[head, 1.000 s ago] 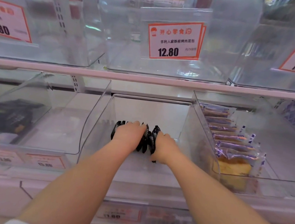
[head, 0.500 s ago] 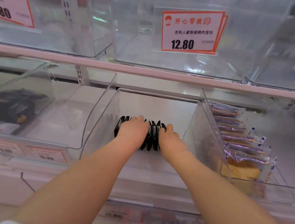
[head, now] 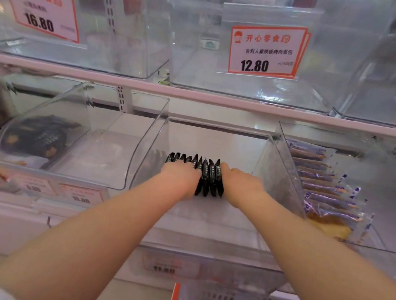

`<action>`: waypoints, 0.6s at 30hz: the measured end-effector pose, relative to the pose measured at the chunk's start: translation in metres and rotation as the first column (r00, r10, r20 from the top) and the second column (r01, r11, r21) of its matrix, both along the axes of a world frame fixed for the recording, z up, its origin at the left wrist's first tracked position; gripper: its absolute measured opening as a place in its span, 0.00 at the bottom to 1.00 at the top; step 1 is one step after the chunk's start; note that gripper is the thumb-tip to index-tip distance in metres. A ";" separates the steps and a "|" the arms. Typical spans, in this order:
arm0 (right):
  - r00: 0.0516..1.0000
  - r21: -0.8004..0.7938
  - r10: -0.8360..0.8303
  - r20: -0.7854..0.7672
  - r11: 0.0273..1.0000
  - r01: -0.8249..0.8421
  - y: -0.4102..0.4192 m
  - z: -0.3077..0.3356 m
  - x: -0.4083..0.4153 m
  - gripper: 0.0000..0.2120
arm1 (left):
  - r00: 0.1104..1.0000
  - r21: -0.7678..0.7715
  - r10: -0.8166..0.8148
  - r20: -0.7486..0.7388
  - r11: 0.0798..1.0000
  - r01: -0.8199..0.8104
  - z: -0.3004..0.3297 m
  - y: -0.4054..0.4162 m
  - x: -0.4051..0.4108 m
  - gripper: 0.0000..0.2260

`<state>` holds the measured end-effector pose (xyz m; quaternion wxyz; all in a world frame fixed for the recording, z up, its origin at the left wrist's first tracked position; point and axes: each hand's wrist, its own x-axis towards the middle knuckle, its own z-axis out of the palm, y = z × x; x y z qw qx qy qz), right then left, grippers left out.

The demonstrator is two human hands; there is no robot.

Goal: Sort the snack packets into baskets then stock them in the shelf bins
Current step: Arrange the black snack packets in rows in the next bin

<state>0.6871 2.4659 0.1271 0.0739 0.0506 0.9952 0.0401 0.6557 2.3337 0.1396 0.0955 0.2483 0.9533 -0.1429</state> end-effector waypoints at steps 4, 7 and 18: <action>0.994 0.036 0.111 -0.016 0.993 -0.111 -0.001 0.028 0.041 0.15 | 0.987 0.094 -0.134 -0.086 0.985 0.142 0.027 -0.009 0.029 0.16; 0.979 -0.055 0.185 -0.091 0.980 -0.190 0.002 0.047 0.076 0.13 | 0.962 0.148 -0.226 -0.151 0.957 0.248 0.043 -0.018 0.048 0.15; 0.966 -0.413 0.145 -0.214 0.883 -0.224 0.065 -0.007 0.232 0.07 | 0.743 0.282 -0.639 -0.200 0.689 0.668 0.012 0.019 0.193 0.12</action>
